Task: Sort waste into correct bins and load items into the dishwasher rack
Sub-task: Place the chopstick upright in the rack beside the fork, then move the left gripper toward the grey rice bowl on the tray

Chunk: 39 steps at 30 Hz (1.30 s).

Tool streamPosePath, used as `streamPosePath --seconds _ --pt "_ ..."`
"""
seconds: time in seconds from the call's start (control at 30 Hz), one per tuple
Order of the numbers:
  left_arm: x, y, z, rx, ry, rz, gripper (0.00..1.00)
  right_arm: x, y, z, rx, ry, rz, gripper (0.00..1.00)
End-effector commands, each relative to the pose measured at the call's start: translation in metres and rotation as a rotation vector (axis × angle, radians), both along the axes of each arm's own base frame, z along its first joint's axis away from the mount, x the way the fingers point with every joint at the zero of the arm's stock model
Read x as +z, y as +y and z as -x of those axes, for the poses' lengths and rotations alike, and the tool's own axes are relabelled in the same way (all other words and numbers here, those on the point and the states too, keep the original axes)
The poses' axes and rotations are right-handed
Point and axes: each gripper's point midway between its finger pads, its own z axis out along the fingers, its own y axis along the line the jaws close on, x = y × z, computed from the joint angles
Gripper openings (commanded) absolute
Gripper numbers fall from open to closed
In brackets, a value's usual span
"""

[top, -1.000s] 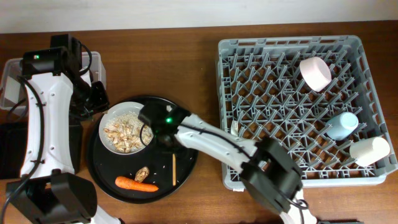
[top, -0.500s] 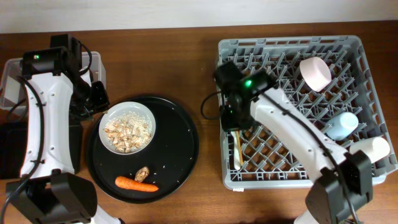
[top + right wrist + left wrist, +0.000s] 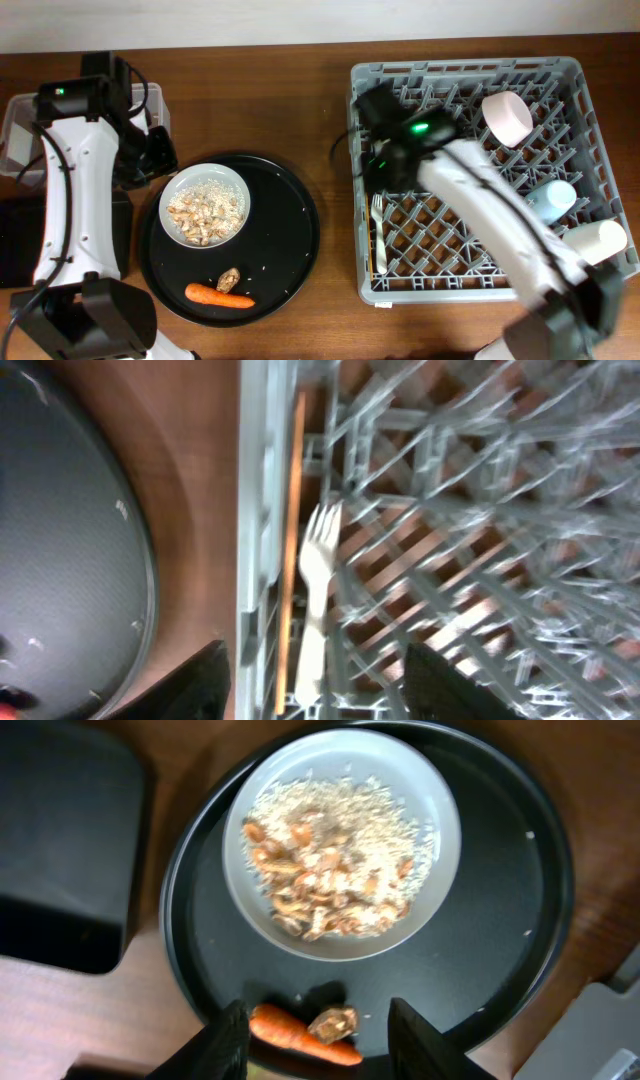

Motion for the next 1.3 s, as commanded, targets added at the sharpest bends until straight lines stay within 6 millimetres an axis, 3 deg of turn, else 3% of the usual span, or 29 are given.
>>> streamPosePath --seconds 0.0,0.1,0.17,0.23,0.33,0.4,0.53,0.73,0.97,1.27 --pt "0.010 -0.031 -0.012 -0.091 -0.075 0.026 0.52 0.066 -0.072 -0.007 -0.166 -0.156 -0.020 0.73" --pt "-0.002 -0.062 -0.022 -0.179 -0.095 0.028 0.58 0.070 -0.131 0.014 -0.139 -0.088 0.013 0.73" --pt "-0.030 -0.093 -0.026 -0.193 -0.086 0.057 0.58 0.062 -0.157 0.026 -0.226 -0.025 -0.040 0.73" --pt "-0.054 -0.108 -0.027 -0.167 -0.056 0.069 0.58 0.062 -0.163 0.027 -0.242 -0.020 -0.074 0.73" --pt "-0.096 -0.157 -0.031 -0.199 -0.017 0.197 0.58 0.061 -0.167 0.028 -0.252 -0.016 -0.072 0.74" --pt "-0.120 -0.165 -0.032 -0.139 0.034 0.193 0.58 0.061 -0.167 0.028 -0.246 -0.015 -0.070 0.74" --pt "-0.151 -0.164 -0.034 -0.108 0.089 0.162 0.57 0.060 -0.168 0.028 -0.248 -0.014 -0.065 0.74" --pt "-0.152 -0.153 -0.037 -0.104 0.077 0.098 0.57 0.052 -0.169 0.025 -0.249 0.015 -0.062 0.74" --pt "-0.149 -0.122 -0.038 -0.027 0.059 -0.065 0.57 0.044 -0.169 0.027 -0.250 0.035 -0.062 0.74" --pt "-0.178 -0.128 -0.043 -0.028 0.090 -0.051 0.57 0.044 -0.169 0.027 -0.250 0.035 -0.062 0.74"
